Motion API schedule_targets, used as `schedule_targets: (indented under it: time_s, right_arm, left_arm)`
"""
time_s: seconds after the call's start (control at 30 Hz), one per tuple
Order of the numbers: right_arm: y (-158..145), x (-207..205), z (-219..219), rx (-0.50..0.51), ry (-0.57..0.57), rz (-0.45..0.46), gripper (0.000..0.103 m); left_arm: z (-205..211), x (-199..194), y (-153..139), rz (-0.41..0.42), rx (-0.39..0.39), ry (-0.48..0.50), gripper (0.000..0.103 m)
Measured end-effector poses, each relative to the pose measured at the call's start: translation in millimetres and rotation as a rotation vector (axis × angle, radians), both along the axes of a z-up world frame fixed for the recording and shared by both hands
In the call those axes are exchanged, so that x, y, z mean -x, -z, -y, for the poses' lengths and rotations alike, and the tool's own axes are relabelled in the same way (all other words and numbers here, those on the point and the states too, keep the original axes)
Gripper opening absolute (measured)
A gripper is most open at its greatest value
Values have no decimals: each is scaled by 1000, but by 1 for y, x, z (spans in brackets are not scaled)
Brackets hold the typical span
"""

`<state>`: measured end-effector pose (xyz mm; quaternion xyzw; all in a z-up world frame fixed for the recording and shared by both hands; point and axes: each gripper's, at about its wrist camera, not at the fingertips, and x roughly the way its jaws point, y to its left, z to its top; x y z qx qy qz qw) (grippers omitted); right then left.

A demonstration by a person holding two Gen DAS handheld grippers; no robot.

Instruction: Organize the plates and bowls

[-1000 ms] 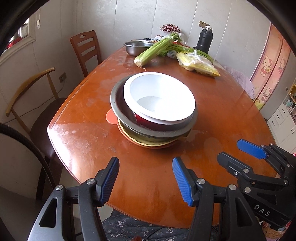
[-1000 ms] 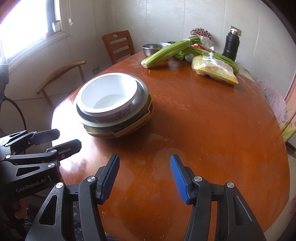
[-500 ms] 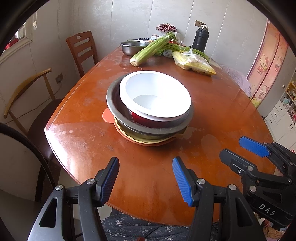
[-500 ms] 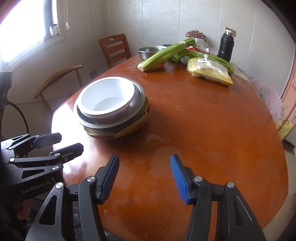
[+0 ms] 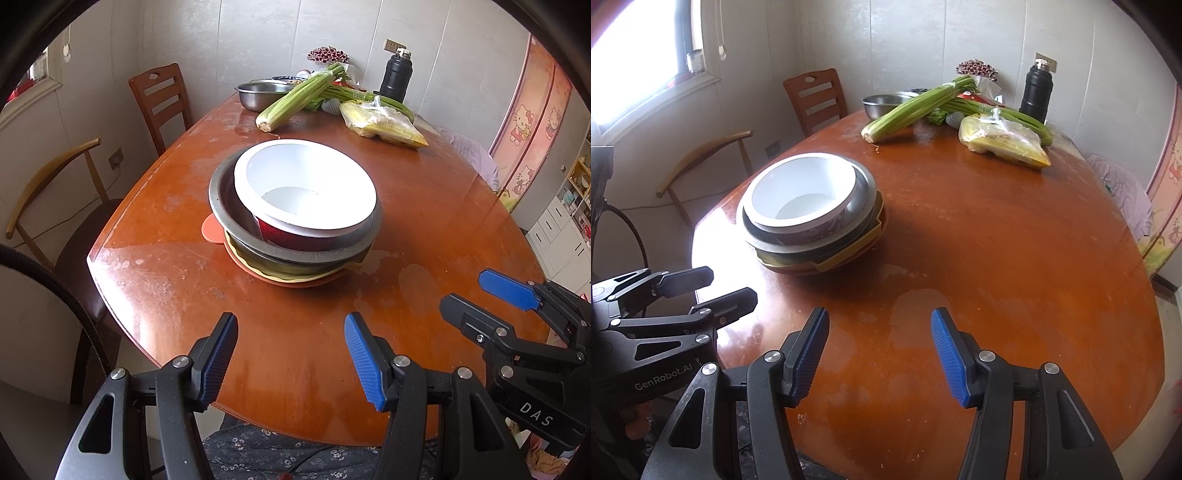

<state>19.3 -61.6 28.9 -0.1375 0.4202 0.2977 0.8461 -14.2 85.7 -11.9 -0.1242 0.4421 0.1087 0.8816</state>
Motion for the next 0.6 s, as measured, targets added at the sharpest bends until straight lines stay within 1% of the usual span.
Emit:
schedule_targets:
  time_s: [0.33, 0.43, 0.53, 0.57, 0.6]
  right_arm:
    - [1, 1, 2, 8, 13, 6, 59]
    - [-1, 2, 4, 6, 19, 11, 59]
    - [-3, 0, 8, -3, 26, 8, 59]
    - [-5, -4, 13, -13, 40, 8, 59]
    - [-6, -7, 17, -20, 51, 8, 59]
  left_arm:
    - [-1, 3, -1, 4, -21, -6, 61]
    - [-4, 2, -2, 20, -21, -3, 63]
    - [-20, -2, -9, 60, 10, -4, 65]
    - [-34, -6, -16, 80, 10, -24, 65]
    - [-46, -10, -22, 89, -7, -52, 66]
